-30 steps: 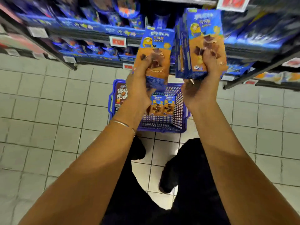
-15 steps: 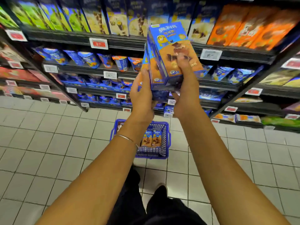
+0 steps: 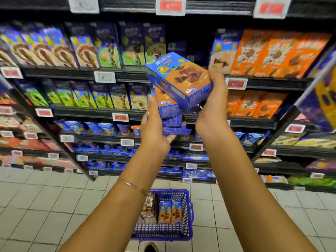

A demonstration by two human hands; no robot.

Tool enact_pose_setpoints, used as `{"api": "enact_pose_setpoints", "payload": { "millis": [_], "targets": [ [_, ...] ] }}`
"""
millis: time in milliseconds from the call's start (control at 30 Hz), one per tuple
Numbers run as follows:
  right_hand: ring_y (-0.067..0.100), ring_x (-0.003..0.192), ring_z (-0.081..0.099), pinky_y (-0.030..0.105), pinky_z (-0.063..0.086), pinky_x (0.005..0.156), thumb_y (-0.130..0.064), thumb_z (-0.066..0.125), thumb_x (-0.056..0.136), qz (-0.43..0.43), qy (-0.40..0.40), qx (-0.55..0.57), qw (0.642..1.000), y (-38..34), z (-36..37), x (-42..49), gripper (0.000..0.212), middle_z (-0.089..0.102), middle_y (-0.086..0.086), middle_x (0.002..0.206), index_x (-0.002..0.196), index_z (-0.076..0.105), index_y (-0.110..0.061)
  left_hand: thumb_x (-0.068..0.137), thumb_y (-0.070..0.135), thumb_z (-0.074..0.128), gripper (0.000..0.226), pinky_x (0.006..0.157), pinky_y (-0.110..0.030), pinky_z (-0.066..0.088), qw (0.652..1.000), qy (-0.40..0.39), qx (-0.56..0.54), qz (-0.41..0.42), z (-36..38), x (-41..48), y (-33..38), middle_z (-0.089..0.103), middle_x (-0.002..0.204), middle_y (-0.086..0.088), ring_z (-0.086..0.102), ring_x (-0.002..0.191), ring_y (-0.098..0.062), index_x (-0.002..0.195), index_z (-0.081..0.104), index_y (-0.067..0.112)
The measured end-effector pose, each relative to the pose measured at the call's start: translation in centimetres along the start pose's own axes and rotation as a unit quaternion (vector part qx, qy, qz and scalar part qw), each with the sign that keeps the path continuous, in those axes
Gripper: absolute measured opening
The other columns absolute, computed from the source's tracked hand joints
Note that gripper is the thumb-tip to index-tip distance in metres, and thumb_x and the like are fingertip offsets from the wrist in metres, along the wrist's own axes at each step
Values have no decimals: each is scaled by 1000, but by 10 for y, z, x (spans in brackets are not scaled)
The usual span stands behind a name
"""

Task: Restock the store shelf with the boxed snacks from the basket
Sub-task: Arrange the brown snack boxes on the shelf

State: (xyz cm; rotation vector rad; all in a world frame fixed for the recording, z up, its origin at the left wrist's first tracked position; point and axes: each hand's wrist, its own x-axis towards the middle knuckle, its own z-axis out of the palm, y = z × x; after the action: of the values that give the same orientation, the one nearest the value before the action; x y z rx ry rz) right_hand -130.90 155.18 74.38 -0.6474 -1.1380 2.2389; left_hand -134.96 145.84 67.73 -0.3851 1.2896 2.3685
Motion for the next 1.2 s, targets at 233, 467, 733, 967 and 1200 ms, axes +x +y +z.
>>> {"api": "enact_pose_setpoints", "payload": {
  "millis": [233,467,733,967,1200],
  "targets": [
    [11,59,52,28,34,55,-33,59,89,-27,-110,-176,978,-59,41,29,19,61,-5,75,72,64,-26,84,81,59,80,110,-55,49,999,-48,-1,15,22,25,76,72,133,3,72,103,-18,142,63,26],
    [18,71,59,27,47,61,-21,57,88,-71,-160,-143,974,-99,53,49,4,65,2,85,91,60,-19,88,73,67,57,77,-41,64,993,-112,-43,-11,46,35,99,75,90,0,70,70,-20,118,69,24],
    [19,63,71,32,58,62,-9,61,73,-150,-142,-140,968,-161,56,116,22,74,12,89,94,66,-5,85,76,62,67,79,-38,62,992,-119,-51,-13,69,43,88,74,91,-1,70,75,-21,128,69,24],
    [16,89,70,27,55,59,-2,58,85,-262,-64,-276,922,-208,46,210,27,69,6,106,108,58,-17,88,76,58,53,43,-21,46,991,-115,-52,-43,104,45,57,53,53,4,51,39,-13,102,62,26],
    [16,93,63,31,55,70,-3,51,93,-291,-10,-319,902,-231,40,266,22,60,2,100,111,49,-15,86,78,58,57,55,-30,58,990,-109,-66,-55,134,54,31,70,69,-2,69,58,-20,94,72,23]
  ]
}}
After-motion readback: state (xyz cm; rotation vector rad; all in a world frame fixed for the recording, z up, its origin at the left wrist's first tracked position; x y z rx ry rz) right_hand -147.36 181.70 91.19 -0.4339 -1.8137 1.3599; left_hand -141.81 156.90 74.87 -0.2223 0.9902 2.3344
